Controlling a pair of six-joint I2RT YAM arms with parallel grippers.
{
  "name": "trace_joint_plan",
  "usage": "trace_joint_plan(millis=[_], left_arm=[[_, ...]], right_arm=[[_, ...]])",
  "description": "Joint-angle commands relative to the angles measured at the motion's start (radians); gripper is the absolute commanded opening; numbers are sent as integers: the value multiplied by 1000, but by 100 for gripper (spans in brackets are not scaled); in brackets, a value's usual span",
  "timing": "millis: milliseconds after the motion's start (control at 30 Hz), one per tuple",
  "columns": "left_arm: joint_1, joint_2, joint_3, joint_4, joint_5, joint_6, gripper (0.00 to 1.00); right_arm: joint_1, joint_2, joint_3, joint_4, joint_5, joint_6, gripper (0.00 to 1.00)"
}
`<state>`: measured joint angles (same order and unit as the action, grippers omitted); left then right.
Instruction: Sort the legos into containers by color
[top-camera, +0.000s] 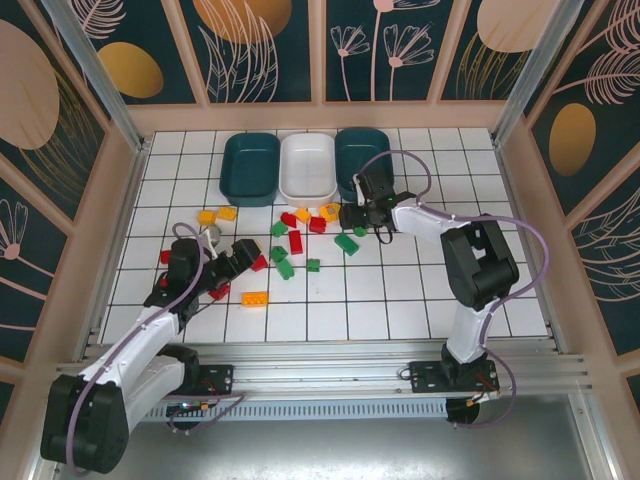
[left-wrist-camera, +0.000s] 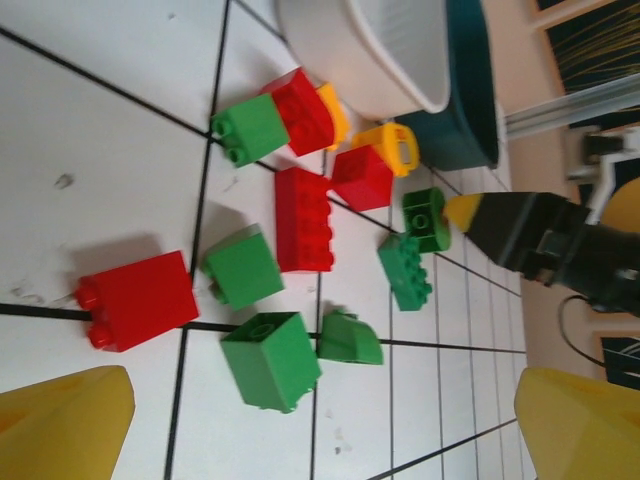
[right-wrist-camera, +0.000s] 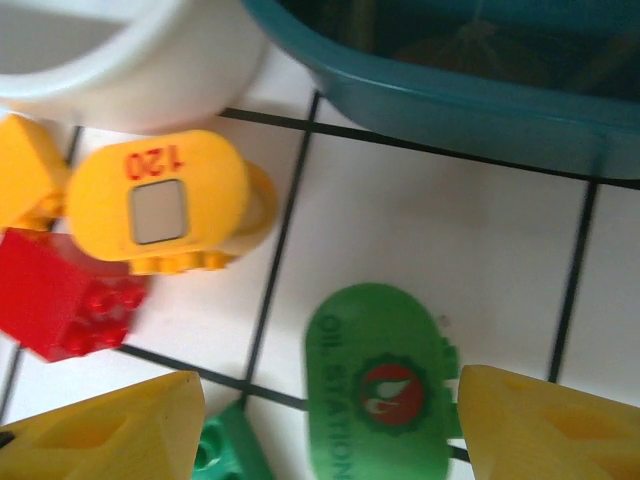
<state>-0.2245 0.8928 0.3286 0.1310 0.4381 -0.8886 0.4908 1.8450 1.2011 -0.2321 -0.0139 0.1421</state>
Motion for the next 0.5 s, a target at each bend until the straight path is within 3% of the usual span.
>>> trace_joint_plan(millis=[0,300,367,467], left_arm=[[5,-40,-23,27,18,-16,97],[4,-25,-39,38,6,-36,96],[4,-29,-37,30,1,-35,96],[4,-28,-30,19,-5,-32,96]], right_arm=[[-6,4,-5,2,93,-26,68],[-10,89,3,27,34,-39,64],[-11,95,2,36,34,-35,59],[-11,85,-5,47,11,-26,42]])
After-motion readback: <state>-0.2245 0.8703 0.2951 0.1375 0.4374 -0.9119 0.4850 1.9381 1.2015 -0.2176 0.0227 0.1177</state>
